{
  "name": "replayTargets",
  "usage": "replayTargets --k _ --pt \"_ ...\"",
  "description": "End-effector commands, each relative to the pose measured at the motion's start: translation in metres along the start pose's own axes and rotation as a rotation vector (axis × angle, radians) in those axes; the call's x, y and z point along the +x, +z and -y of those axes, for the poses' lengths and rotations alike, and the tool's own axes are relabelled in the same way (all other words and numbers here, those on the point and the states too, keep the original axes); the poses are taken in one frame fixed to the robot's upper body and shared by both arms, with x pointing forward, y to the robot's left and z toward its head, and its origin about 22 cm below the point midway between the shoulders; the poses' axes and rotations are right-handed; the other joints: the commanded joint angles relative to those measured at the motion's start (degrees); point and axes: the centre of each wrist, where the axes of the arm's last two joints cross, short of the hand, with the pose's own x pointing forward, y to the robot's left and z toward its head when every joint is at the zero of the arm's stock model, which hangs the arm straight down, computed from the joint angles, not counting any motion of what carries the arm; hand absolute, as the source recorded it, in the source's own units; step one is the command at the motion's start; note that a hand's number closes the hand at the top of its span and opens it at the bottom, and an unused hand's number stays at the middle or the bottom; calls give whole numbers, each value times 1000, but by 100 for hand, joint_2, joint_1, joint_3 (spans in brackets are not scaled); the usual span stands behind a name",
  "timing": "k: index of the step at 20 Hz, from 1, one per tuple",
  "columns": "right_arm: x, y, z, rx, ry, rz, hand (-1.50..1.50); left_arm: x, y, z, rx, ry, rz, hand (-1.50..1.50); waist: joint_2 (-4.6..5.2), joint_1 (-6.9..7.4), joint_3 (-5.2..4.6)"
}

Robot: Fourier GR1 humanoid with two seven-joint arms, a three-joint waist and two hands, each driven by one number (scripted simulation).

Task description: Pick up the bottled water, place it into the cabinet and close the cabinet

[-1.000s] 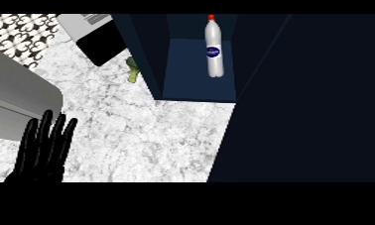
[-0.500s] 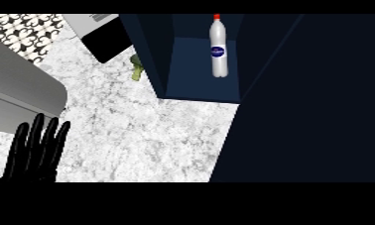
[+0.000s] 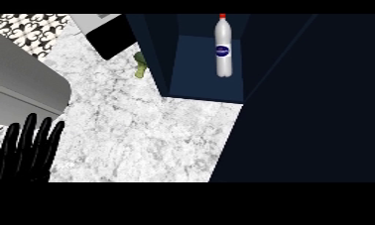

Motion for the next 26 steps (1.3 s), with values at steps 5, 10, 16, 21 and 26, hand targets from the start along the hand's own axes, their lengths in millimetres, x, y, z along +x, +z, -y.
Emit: replayTargets --k 5,10,16,21,26 --pt "-19 -43 -12 -24 -243 29 150 4 -4 -5 -38 0 11 -150 149 256 -7" --pt "-38 -45 -27 174 -485 -1 150 6 -6 -2 -86 25 11 -150 275 505 -1" --pt "-45 -34 1 -59 -567 14 150 8 -2 -6 -78 25 1 -150 178 324 18" --pt "-49 -16 18 -290 -546 27 150 8 4 -10 -38 7 -5 -150 151 148 25" --pt "-61 -14 25 -403 -586 17 150 10 2 -14 -37 -1 4 -150 173 107 27"
